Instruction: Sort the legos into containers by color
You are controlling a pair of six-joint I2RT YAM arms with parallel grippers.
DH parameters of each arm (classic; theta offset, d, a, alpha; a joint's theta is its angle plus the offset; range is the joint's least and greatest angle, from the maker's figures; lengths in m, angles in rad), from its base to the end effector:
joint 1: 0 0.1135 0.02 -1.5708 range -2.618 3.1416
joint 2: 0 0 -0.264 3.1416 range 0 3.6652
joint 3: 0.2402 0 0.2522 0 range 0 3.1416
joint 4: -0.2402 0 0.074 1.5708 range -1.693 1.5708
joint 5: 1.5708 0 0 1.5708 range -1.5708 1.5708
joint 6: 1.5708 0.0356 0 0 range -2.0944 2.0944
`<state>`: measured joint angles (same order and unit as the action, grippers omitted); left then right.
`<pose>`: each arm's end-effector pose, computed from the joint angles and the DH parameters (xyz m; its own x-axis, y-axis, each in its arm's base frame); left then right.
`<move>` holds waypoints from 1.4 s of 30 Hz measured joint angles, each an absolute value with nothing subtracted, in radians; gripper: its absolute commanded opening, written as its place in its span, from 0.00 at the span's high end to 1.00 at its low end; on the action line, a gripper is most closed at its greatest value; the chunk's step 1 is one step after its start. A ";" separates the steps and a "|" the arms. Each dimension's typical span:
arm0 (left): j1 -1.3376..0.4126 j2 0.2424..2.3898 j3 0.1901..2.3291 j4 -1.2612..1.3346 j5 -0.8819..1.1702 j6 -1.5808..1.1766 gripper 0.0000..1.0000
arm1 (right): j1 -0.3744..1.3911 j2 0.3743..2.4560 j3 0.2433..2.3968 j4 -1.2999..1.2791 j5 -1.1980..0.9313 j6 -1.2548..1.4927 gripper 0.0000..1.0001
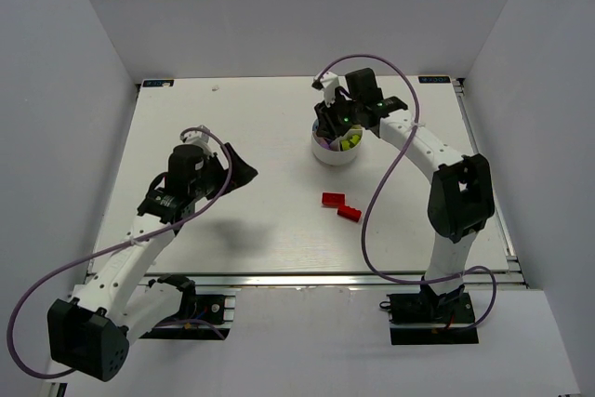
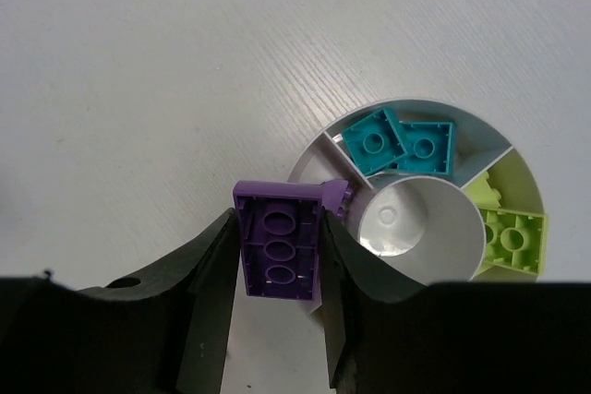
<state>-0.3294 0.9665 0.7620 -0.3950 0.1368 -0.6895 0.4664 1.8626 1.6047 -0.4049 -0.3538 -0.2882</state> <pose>0.1993 -0.0733 0.2781 -0.6836 -0.4323 -0.5881 -0.0102 0.8113 -0.5846 0.3810 0.2056 0.2958 -0.3377 -0.4685 -0.8164 -0.7945 0.6069 -0.0197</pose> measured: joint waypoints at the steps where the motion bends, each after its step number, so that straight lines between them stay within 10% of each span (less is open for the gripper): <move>1: -0.329 0.962 0.760 -0.396 0.136 -0.693 0.02 | 0.467 1.867 1.605 -0.398 -0.352 -0.289 1.00; 37: -0.329 0.909 0.725 -0.410 0.130 -0.727 0.02 | 0.492 1.923 1.554 -0.288 -0.266 -0.348 0.41; 40: -0.329 0.908 0.725 -0.408 0.130 -0.727 0.02 | 0.491 1.904 1.554 -0.321 -0.298 -0.388 0.11; 42: -0.329 0.907 0.721 -0.401 0.130 -0.727 0.02 | 0.490 1.855 1.540 -0.357 -0.348 -0.471 0.10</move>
<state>-0.3294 0.9070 0.7208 -0.4007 0.1299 -0.7269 0.4904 1.8545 1.5402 -0.3573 -0.3477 -0.4706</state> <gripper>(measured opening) 0.981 0.871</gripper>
